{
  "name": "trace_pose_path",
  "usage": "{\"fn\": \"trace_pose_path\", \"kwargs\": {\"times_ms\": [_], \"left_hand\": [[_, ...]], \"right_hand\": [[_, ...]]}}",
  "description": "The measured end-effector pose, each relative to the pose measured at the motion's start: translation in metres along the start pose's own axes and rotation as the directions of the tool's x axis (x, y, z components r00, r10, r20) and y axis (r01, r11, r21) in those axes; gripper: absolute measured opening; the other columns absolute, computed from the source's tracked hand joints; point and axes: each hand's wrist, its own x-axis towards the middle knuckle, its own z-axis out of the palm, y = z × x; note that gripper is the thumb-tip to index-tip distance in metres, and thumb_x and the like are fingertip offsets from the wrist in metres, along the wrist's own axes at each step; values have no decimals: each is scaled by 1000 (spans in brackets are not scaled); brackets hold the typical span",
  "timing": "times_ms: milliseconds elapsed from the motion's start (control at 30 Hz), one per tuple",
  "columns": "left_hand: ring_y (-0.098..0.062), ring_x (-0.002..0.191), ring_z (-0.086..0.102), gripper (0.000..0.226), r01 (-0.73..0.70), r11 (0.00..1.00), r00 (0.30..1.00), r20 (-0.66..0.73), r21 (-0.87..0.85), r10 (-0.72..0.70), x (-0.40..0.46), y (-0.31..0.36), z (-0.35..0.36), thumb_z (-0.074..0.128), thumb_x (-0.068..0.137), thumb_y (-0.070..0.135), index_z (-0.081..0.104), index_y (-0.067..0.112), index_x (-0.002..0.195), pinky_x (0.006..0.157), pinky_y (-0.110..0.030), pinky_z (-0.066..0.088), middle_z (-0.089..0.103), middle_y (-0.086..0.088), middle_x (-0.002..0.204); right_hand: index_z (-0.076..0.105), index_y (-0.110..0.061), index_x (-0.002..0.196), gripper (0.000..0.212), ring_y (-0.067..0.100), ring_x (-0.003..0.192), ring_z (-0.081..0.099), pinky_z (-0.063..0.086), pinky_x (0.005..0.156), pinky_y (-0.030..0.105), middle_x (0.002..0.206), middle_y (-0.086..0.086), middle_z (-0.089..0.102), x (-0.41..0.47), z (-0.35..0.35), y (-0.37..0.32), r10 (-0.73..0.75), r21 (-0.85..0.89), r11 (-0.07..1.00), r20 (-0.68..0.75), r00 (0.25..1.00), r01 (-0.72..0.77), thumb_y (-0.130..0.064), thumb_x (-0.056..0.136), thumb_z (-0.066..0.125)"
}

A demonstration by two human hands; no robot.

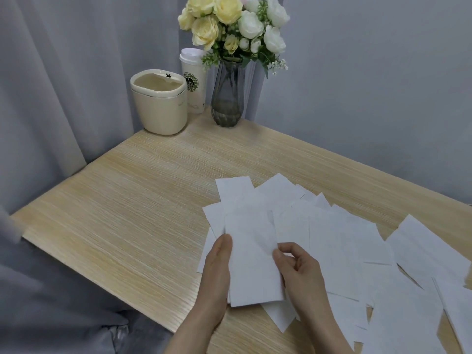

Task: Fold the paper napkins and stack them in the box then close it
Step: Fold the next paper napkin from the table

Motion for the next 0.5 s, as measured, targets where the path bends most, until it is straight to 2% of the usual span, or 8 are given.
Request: {"fn": "trace_pose_path", "kwargs": {"times_ms": [167,267,400,500], "left_hand": [[-23,121,59,41,-21,1000,1000,2,6,21,-1,1,1,42,101,42,60,18,129,110,-51,40,66,-2,127],[-21,119,61,37,-40,999,999,11,11,40,-1,1,1,42,102,39,63,19,125,109,-49,42,68,0,123],[-13,107,67,29,-66,997,997,41,50,64,-1,0,1,43,103,33,67,22,116,102,-44,48,73,7,110],[-14,105,68,26,-64,997,997,50,47,61,-1,-1,0,46,102,32,67,24,116,96,-38,52,74,7,109]], "right_hand": [[66,-15,86,14,9,46,40,33,47,16,44,-3,46,0,1,3,4,3,1000,-48,999,-4,-15,94,55],[65,-17,85,14,7,44,41,32,45,14,42,-5,45,-1,1,3,2,10,1000,-66,998,-1,-15,95,55],[65,-20,83,16,13,53,46,36,51,21,53,9,52,-1,2,2,10,9,1000,-49,999,-10,-16,95,55],[65,-20,84,16,14,54,47,36,49,19,61,24,57,-2,2,1,4,-4,1000,-33,999,-4,-16,95,55]]}}
